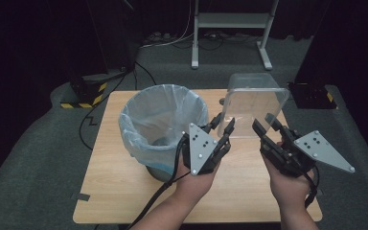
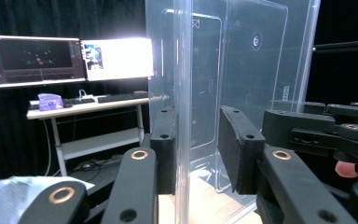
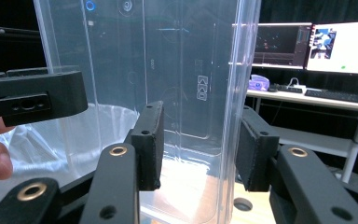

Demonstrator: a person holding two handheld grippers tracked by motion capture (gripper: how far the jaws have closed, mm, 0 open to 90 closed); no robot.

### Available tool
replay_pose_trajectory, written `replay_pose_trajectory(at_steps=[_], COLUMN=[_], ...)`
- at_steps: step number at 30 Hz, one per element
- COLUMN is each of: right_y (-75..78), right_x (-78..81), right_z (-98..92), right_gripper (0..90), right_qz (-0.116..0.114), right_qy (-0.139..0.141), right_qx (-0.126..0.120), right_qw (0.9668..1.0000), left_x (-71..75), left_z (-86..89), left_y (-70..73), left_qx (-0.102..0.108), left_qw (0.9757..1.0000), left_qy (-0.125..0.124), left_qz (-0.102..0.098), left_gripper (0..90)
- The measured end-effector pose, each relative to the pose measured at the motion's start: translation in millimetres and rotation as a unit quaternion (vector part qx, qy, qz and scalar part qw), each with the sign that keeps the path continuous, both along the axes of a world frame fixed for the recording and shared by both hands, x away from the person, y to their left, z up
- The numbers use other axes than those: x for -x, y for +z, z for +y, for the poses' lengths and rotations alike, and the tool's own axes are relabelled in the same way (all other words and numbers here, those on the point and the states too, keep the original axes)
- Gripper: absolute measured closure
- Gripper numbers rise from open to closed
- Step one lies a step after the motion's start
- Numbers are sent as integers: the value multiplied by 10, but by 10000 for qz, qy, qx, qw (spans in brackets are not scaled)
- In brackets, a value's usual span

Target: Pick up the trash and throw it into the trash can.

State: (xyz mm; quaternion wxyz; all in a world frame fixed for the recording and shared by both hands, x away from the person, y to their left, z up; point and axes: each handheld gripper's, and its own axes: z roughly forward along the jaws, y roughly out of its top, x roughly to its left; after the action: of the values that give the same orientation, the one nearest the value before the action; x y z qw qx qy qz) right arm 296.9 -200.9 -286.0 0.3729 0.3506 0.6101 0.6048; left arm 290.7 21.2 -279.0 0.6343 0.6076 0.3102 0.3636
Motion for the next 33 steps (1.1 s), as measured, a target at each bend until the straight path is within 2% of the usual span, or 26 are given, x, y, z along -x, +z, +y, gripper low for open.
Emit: replay_pose_trajectory(at_steps=[2,12,15,16,17,18,19,20,21,22,23,26,30,33], right_y=[55,109,123,132,132,144,144,159,159,168,168,159,117,72], right_x=[-43,-177,-242,-281,-281,-312,-312,-362,-362,-405,-405,-499,-574,-632], right_z=[78,384,536,648,648,753,753,888,888,988,988,1220,1340,1424], right_gripper=[578,580,580,580,580,580,580,579,579,579,579,579,579,575], right_qz=[-18,-75,-82,-93,-93,-80,-80,-59,-59,-54,-54,-2,110,207], right_qy=[36,278,394,468,468,540,540,638,638,710,710,850,925,987], right_qx=[37,95,133,160,160,168,168,190,190,226,226,311,364,423], right_qw=[10000,9995,9991,9987,9987,9984,9984,9978,9978,9972,9972,9959,9950,9940], left_x=[-15,-50,-61,-65,-66,-70,-70,-74,-77,-87,-87,-119,-184,-205], left_z=[53,390,535,602,644,754,754,824,866,977,977,1147,1316,1384], left_y=[23,79,83,84,86,89,89,91,91,89,89,63,7,-21], left_qx=[-28,-17,9,15,19,54,54,69,80,86,86,89,99,86], left_qw=[10000,9994,9990,9987,9985,9980,9980,9975,9973,9967,9967,9955,9944,9939], left_qy=[44,340,450,509,547,636,636,694,721,805,805,934,994,1007], left_qz=[13,9,27,35,38,47,47,56,63,80,80,149,358,431], left_gripper=[676,676,678,678,678,678,679,680,680,681,681,685,687,694])
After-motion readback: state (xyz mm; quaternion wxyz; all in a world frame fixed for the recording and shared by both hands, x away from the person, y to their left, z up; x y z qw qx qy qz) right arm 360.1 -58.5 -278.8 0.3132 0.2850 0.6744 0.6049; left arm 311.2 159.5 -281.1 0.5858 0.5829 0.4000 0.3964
